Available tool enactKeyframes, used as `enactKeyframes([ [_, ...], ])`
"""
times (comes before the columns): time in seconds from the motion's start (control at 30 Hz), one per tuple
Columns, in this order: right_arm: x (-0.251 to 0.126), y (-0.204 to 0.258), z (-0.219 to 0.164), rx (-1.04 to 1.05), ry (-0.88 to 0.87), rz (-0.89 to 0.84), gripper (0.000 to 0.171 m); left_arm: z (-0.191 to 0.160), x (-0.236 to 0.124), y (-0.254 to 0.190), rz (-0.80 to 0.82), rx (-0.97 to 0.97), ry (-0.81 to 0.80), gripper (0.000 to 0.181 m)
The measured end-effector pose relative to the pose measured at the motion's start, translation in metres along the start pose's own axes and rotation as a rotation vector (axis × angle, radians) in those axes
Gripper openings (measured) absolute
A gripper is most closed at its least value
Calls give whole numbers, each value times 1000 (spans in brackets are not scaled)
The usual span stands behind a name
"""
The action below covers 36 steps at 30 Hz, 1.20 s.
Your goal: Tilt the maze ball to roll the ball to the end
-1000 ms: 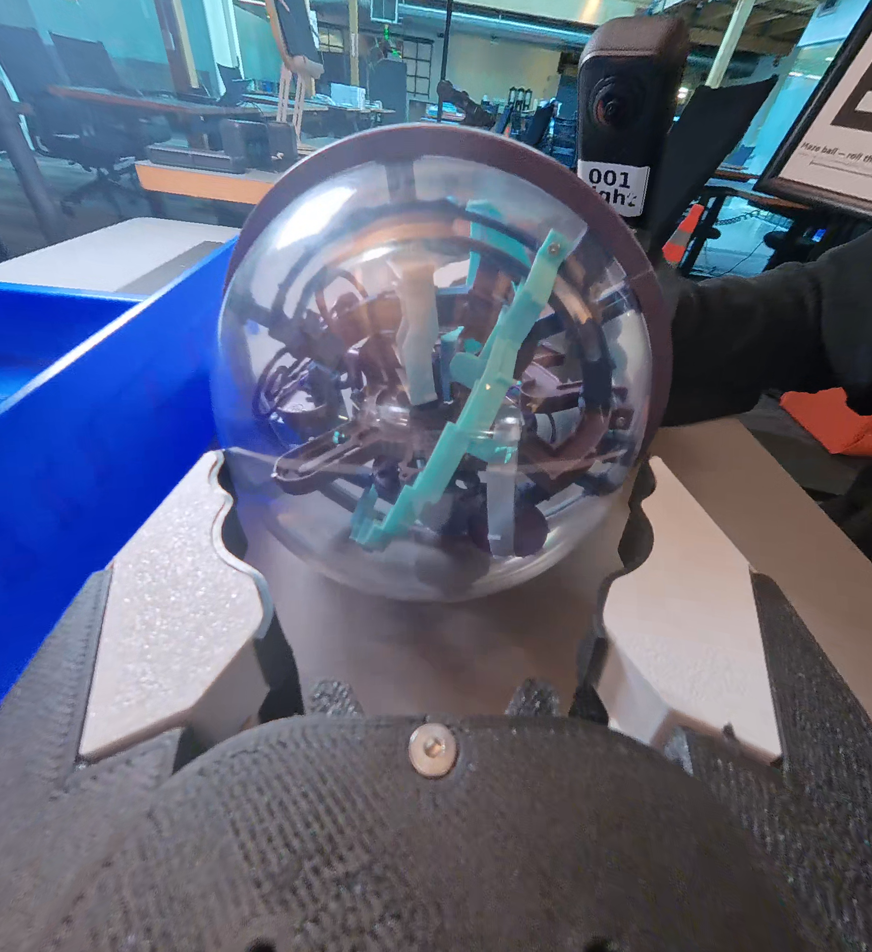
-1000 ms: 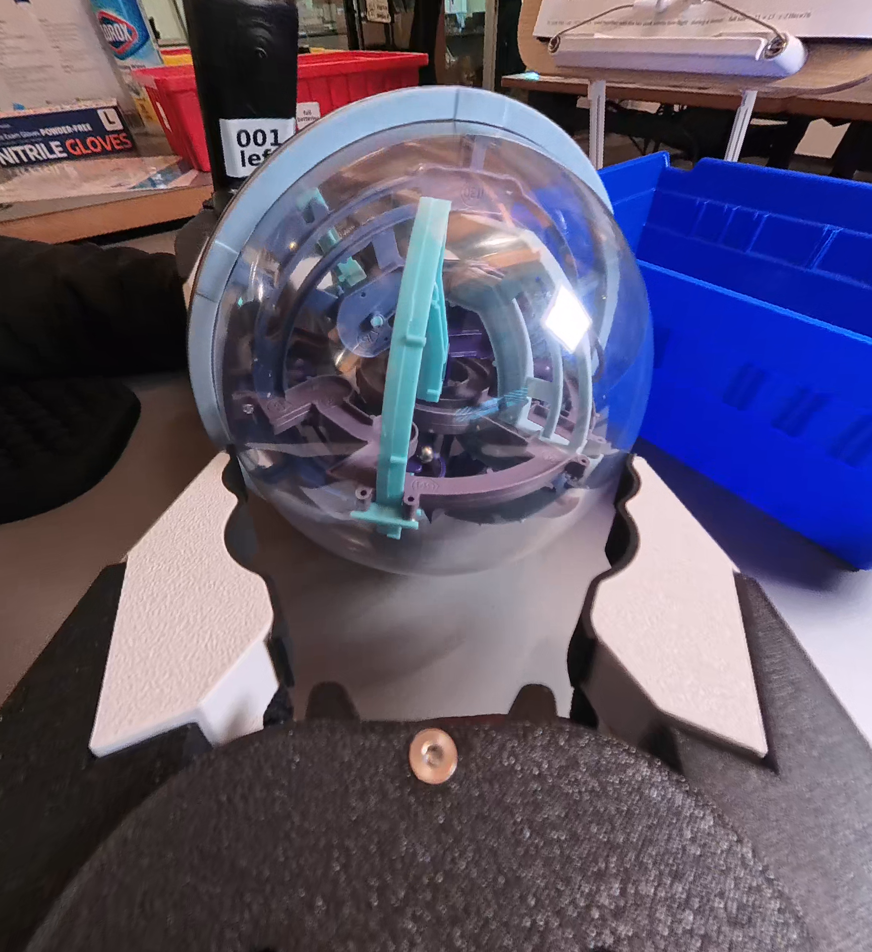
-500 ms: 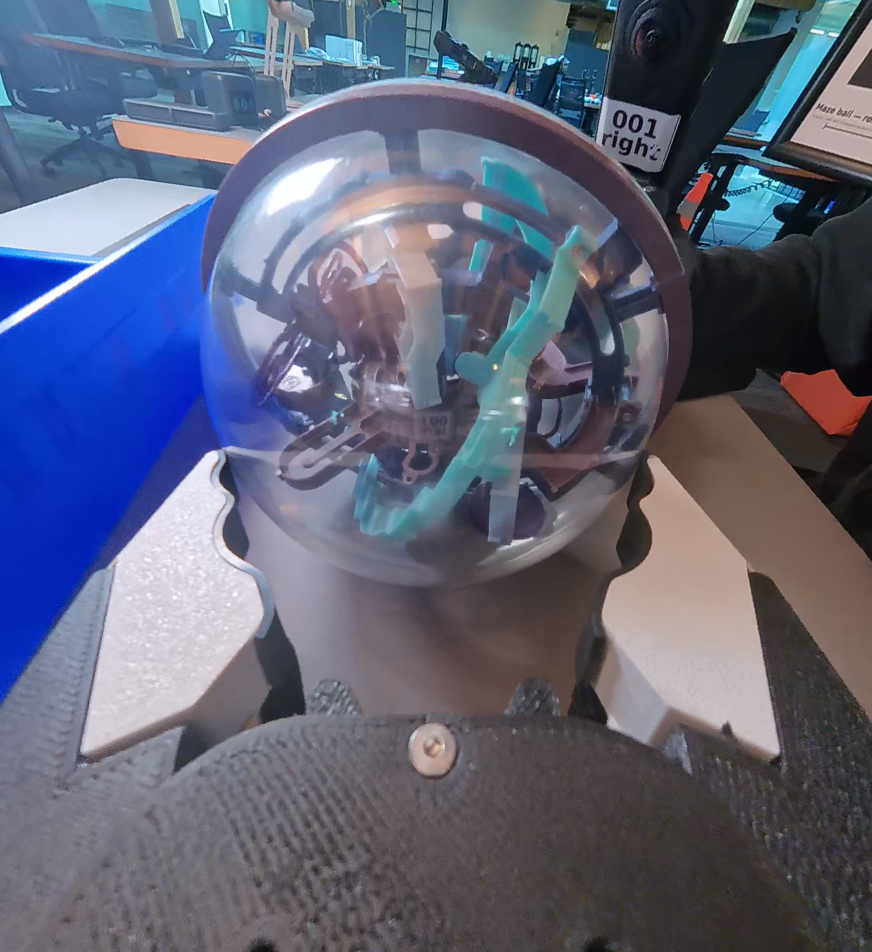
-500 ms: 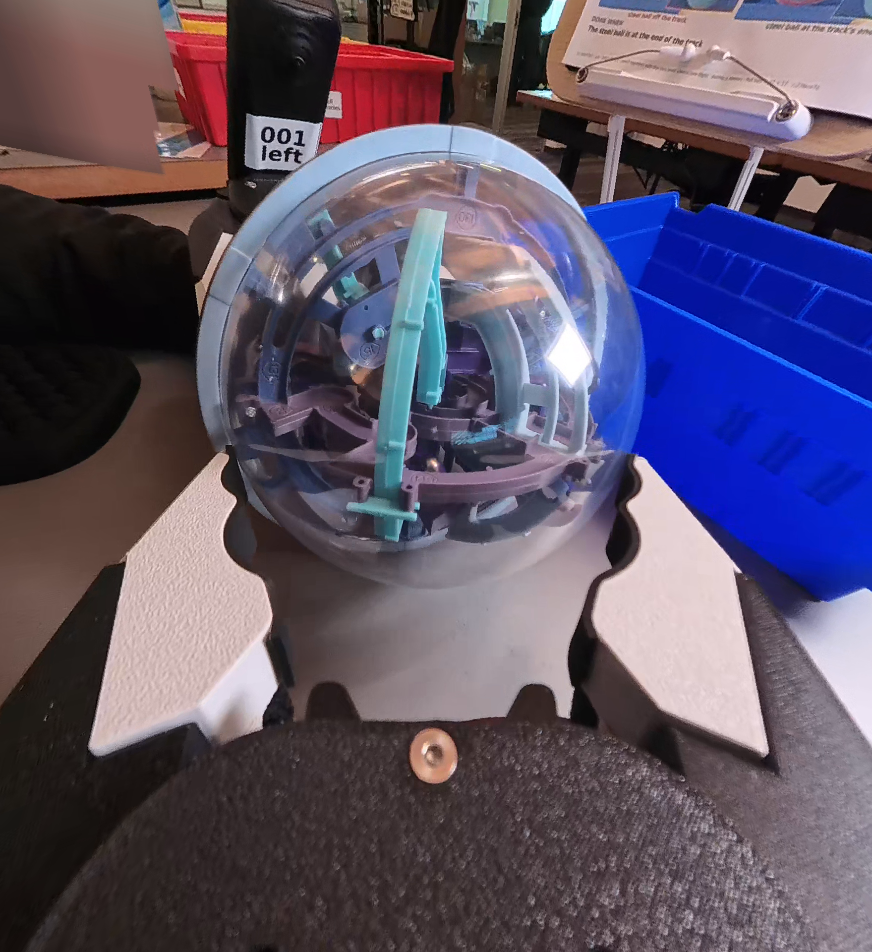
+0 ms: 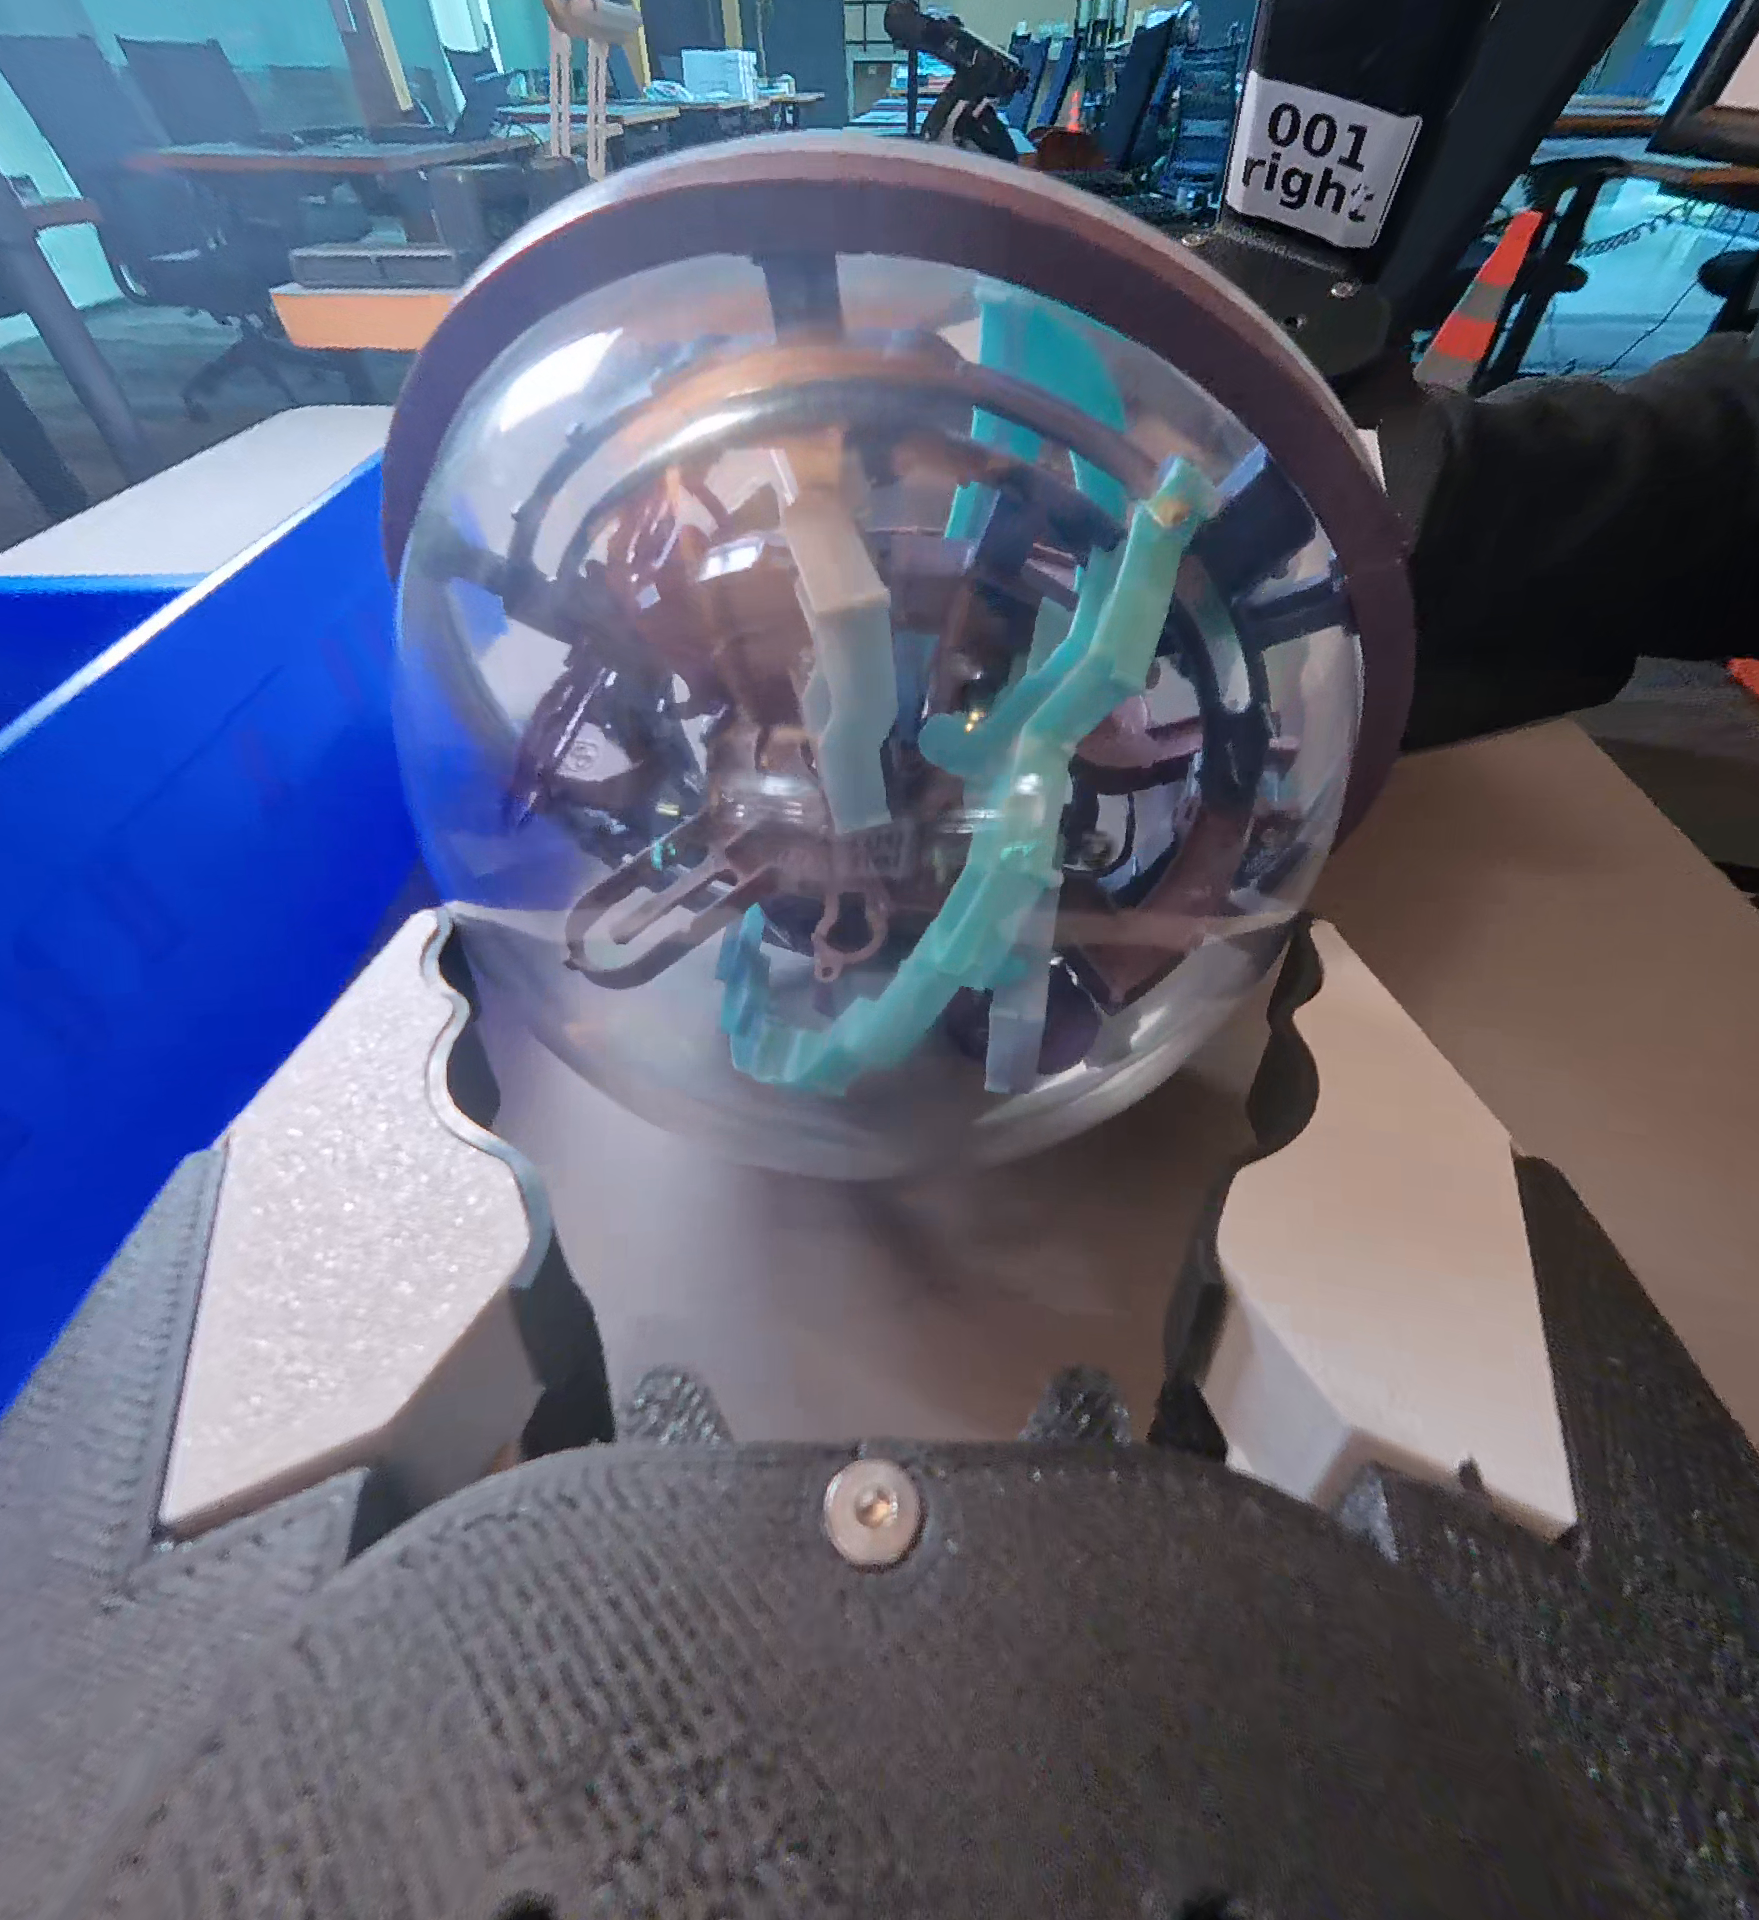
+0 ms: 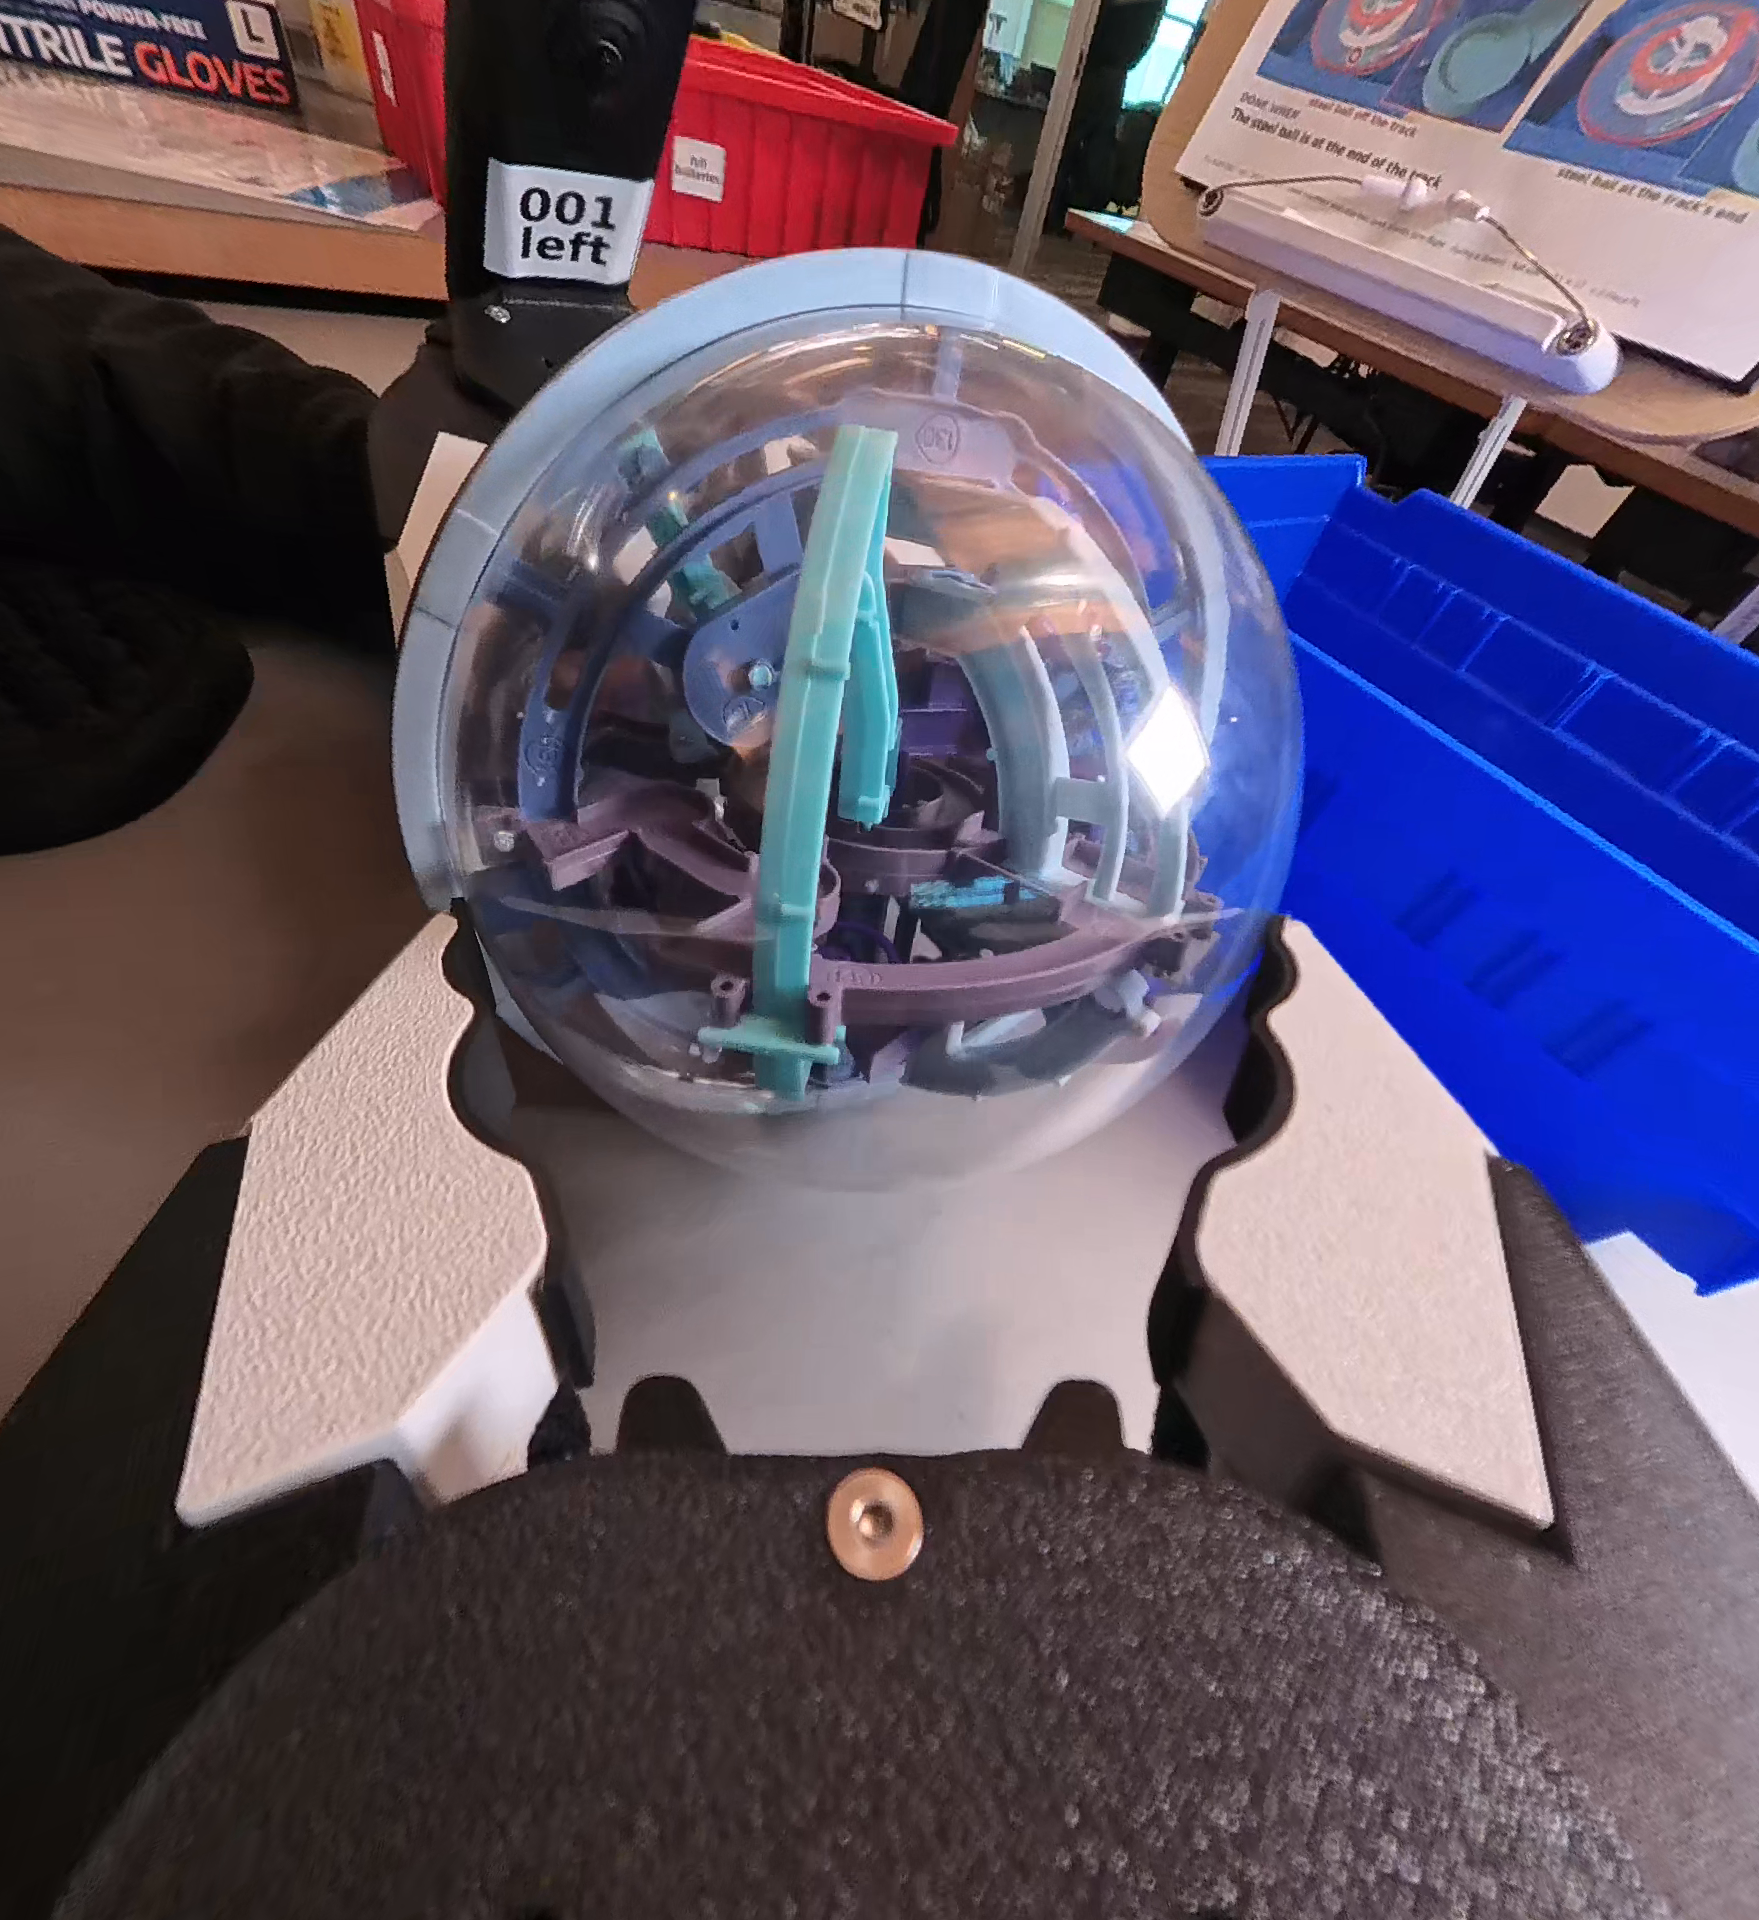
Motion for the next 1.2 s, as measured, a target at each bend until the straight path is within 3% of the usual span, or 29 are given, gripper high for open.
enactKeyframes([
  [0.43, 2, 1, -11, 36, 4, 24, 141, 14, -2, -4, 57, 107, -53, 148],
  [1.2, 11, -3, -5, 133, -23, 24, 141, 11, -9, 8, -2, -29, -111, 147],
])
Point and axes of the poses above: each gripper's, where its closed fingertips meet, x out along the fingers, z out of its top, y = z × x across the jaws, the point moved 4 cm from there along -x, back along the fingers, and after that the axes turned 1 degree about -z, right-handed, at the moved point
